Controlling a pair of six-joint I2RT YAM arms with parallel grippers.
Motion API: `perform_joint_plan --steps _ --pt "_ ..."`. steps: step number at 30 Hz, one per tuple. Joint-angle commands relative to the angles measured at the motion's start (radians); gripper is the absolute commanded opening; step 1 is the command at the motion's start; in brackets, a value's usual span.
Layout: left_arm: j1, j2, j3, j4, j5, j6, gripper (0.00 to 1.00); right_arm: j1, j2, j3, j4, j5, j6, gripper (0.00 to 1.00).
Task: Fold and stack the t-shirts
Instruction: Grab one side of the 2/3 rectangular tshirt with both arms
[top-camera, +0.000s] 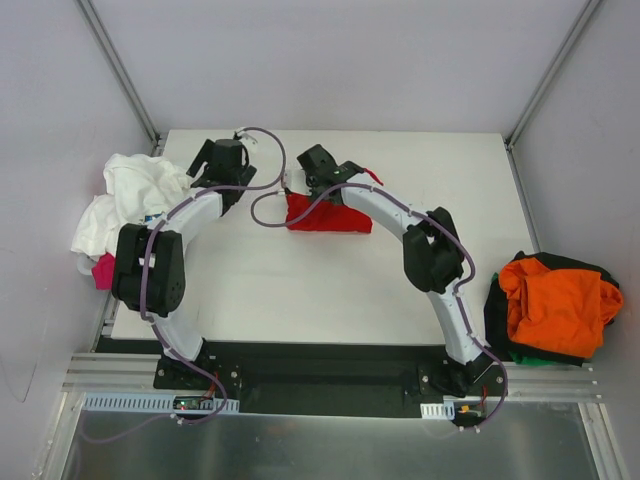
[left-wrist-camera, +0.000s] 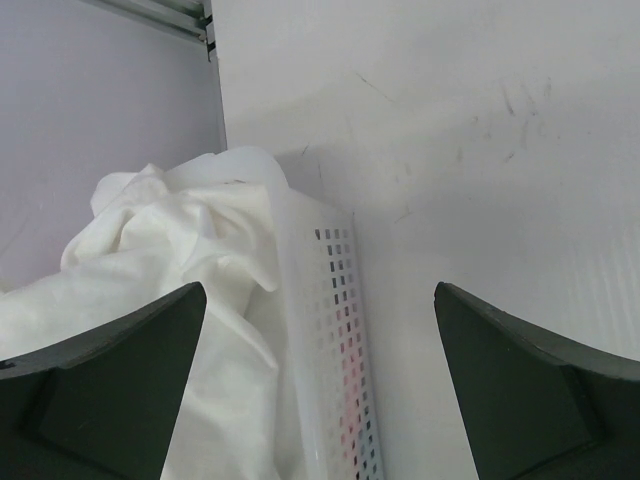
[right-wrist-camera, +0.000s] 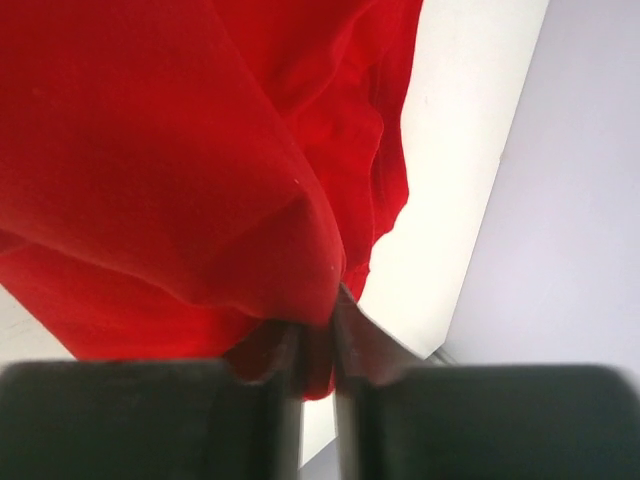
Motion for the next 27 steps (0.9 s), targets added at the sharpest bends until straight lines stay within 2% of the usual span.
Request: perform_joint_plan --steps 1,2,3,6,9,18,26,27 --pt "0.022 0.031 0.037 0.020 -0.020 0.017 0.99 -0.010 -0.076 -0.015 0.053 0.047 0.009 0.25" --pt "0.025 0.034 0.036 0.022 -0.018 0.016 0.99 -0.010 -0.075 -0.015 0.055 0.047 0.009 0.27" --pt "0.028 0.037 0.035 0.023 -0.020 0.019 0.99 -0.012 -0.073 -0.015 0.064 0.050 0.003 0.35" --pt "0.037 0.048 0.030 0.028 -0.020 0.019 0.99 -0.016 -0.062 -0.009 0.084 0.070 -0.008 0.52" --pt "0.040 0.050 0.021 0.030 -0.017 0.016 0.99 -0.022 -0.052 0.014 0.084 0.070 -0.008 0.62" --pt "0.042 0.042 0.004 0.036 -0.012 0.016 0.99 -0.024 -0.058 0.009 0.099 0.074 0.014 0.72" --pt "0.039 0.001 -0.008 0.030 0.034 -0.015 0.99 -0.028 -0.121 -0.109 0.142 0.070 0.060 0.76" --pt "0.037 -0.006 -0.017 0.017 0.042 -0.016 0.99 -0.033 -0.125 -0.116 0.138 0.067 0.090 0.79"
